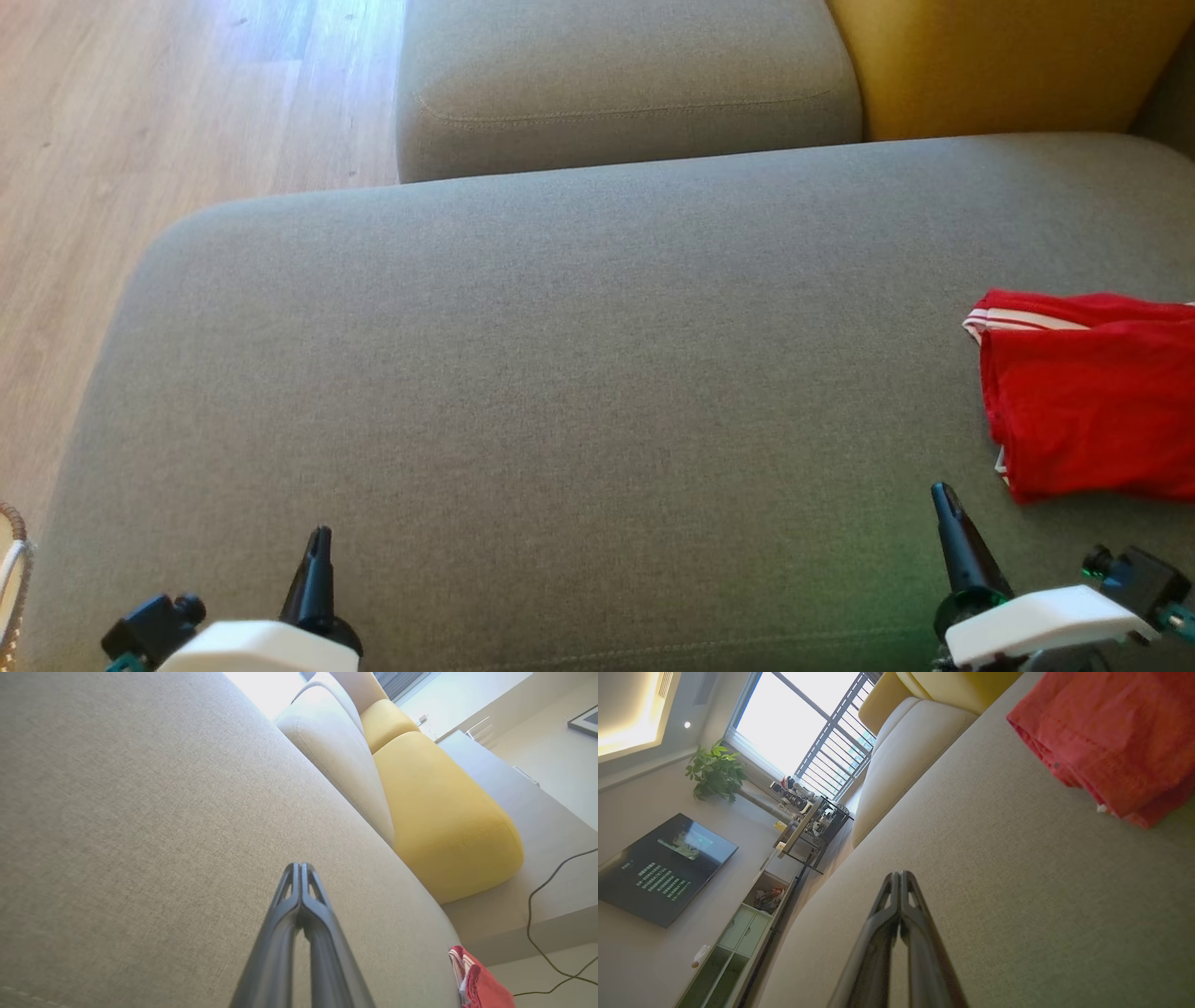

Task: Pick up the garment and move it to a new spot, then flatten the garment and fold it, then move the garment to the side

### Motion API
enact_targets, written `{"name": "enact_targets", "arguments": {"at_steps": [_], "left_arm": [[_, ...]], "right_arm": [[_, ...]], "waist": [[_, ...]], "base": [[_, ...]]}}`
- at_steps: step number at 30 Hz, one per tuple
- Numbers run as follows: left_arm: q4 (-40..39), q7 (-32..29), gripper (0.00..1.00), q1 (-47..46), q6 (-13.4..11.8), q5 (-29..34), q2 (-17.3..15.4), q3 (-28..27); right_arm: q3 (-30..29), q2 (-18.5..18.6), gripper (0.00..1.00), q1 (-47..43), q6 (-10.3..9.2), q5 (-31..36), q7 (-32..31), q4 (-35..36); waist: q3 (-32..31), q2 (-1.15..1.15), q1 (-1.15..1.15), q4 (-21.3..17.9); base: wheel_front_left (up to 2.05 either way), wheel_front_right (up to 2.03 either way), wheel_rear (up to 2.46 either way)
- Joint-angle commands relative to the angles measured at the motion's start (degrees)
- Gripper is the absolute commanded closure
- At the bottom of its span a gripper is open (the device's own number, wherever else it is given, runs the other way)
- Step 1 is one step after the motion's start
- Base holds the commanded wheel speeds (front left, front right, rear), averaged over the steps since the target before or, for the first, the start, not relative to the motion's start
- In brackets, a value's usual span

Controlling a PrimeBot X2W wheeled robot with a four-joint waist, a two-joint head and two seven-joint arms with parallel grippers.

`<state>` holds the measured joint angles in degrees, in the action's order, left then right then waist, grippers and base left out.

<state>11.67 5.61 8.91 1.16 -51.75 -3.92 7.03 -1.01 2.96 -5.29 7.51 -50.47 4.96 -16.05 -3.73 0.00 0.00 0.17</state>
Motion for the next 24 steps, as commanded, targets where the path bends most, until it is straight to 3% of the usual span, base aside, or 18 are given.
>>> {"name": "enact_targets", "arguments": {"at_steps": [1,24], "left_arm": [[-1.5,-0.4,1.00,-3.5,0.6,-1.6,-0.9,-1.6],[0.0,-4.2,1.00,-8.1,2.9,-18.1,-0.9,-5.4]], "right_arm": [[0.3,1.0,1.00,3.2,-0.01,-1.7,-0.3,2.1],[-1.3,1.1,1.00,6.5,-0.01,-18.4,-4.2,2.1]], "waist": [[0.1,0.00,0.00,0.0],[1.6,0.00,0.00,-0.1]], "base": [[0.00,0.00,0.00],[0.00,0.00,0.00]]}}
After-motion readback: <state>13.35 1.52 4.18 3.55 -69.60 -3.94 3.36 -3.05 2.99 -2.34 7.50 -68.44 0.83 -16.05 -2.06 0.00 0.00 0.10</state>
